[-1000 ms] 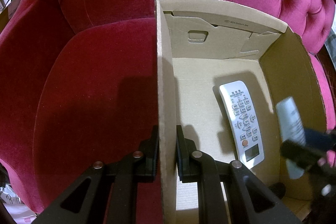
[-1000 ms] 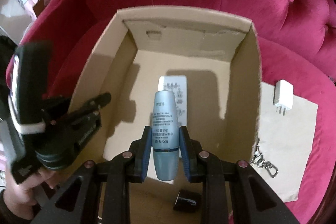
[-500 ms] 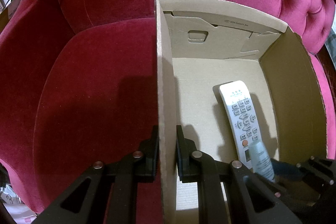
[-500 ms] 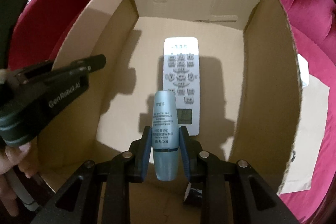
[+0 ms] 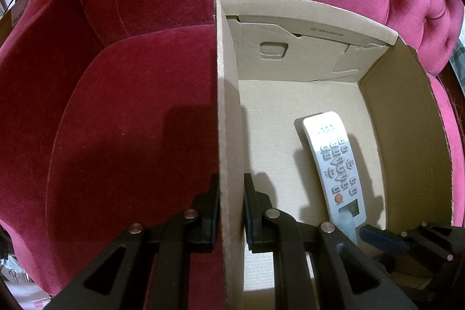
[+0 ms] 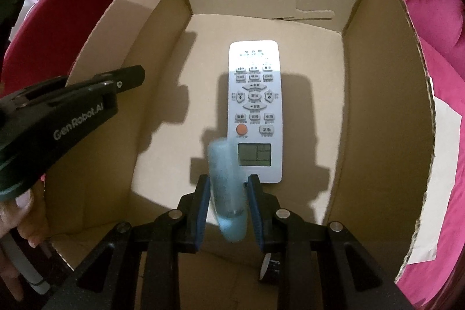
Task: Organize rigid objects
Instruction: 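Lower the bottle beside the remote and open the right gripper, then move the right gripper back over the paper toward the keychain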
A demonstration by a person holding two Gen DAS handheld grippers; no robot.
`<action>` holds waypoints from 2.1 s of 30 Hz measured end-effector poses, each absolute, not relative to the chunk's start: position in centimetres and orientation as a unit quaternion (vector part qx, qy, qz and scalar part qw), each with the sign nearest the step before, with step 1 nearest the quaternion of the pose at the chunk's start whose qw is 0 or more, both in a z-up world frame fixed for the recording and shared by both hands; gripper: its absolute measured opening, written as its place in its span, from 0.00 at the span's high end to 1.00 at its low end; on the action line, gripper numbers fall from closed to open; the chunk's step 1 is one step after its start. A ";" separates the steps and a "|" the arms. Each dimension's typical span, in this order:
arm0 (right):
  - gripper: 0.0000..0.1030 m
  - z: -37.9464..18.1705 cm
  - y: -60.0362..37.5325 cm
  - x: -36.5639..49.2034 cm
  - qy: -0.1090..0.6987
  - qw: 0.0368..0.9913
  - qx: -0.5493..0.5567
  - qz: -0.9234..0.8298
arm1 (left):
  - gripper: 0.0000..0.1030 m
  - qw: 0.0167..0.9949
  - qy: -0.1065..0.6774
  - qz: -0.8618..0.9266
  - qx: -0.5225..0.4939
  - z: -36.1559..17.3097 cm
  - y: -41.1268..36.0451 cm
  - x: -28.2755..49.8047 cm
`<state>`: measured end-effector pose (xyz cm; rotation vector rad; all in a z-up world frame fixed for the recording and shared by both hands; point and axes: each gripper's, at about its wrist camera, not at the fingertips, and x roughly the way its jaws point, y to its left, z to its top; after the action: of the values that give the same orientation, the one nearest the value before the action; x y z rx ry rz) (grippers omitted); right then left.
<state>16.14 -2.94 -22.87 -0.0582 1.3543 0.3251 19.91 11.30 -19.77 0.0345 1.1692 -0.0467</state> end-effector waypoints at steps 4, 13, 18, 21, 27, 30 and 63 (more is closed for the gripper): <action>0.68 -22.6 -2.9 16.2 0.621 0.769 -0.028 0.148 | 0.86 0.834 0.552 -0.022 0.015 -19.8 11.4 19.9; 0.68 -21.1 -3.1 16.2 0.607 0.781 -0.032 0.147 | 0.86 0.833 0.552 -0.022 0.015 -19.8 11.5 19.9; 0.68 -20.0 -3.5 16.1 0.599 0.787 -0.029 0.145 | 0.86 0.833 0.552 -0.022 0.015 -19.8 11.5 19.9; 0.67 -19.3 -3.8 16.0 0.595 0.791 -0.029 0.143 | 0.86 0.833 0.552 -0.022 0.015 -19.7 11.4 19.9; 0.59 -17.8 -4.5 15.9 0.583 0.801 -0.027 0.135 | 0.86 0.833 0.552 -0.021 0.016 -19.7 11.4 19.9; 0.56 -17.1 -4.9 15.8 0.579 0.805 -0.029 0.128 | 0.86 0.833 0.552 -0.021 0.016 -19.7 11.4 19.9; 0.00 -12.2 -13.5 15.9 0.524 0.850 -0.019 0.049 | 0.86 0.833 0.552 -0.020 0.017 -19.7 11.3 19.9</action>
<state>15.92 -13.52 -12.24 -0.0398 1.1033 0.1027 19.86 11.31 -19.66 0.0362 1.1696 -0.0428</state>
